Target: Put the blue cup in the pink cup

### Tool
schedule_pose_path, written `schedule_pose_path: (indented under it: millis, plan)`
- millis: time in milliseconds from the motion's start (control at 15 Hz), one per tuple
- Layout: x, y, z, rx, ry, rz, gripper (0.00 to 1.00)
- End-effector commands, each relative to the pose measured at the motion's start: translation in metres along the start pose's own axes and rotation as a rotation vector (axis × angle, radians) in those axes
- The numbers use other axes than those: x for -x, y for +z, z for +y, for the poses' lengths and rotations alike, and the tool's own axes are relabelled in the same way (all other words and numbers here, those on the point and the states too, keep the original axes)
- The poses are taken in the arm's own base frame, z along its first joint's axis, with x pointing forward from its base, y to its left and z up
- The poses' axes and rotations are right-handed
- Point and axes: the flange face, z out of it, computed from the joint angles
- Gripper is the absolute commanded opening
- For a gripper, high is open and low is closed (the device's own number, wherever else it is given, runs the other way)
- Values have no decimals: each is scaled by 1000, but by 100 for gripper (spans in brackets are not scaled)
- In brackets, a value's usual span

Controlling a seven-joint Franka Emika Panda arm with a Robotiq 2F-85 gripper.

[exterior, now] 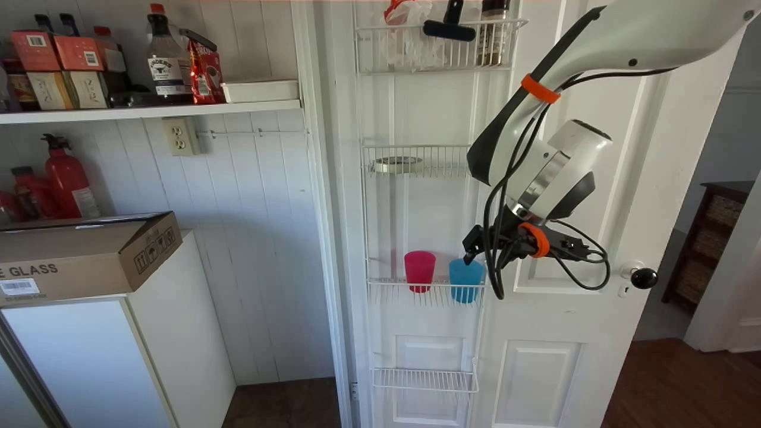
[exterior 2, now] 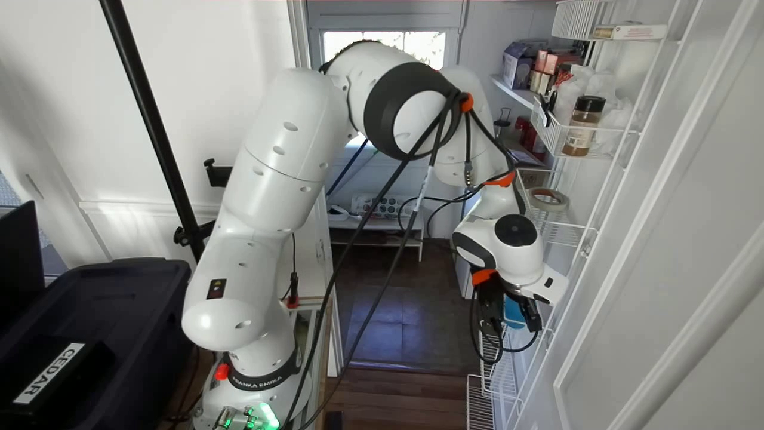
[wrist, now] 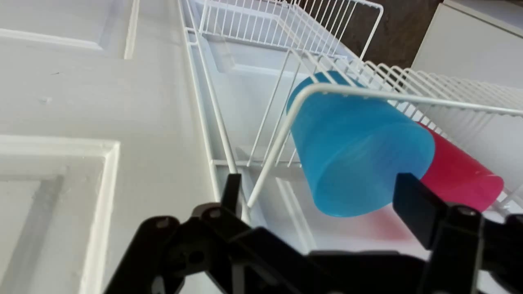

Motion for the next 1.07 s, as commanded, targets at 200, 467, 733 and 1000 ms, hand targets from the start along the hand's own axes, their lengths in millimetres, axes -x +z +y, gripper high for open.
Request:
schedule_pose_path:
  millis: [200, 467, 733, 1000]
  plan:
    - [-16, 15, -2, 2, 46, 68, 48]
    - [-5, 24, 6, -20, 70, 23, 81]
    - [-6, 24, 8, -30, 84, 25, 49]
    - [-5, 20, 14, -10, 84, 36, 21]
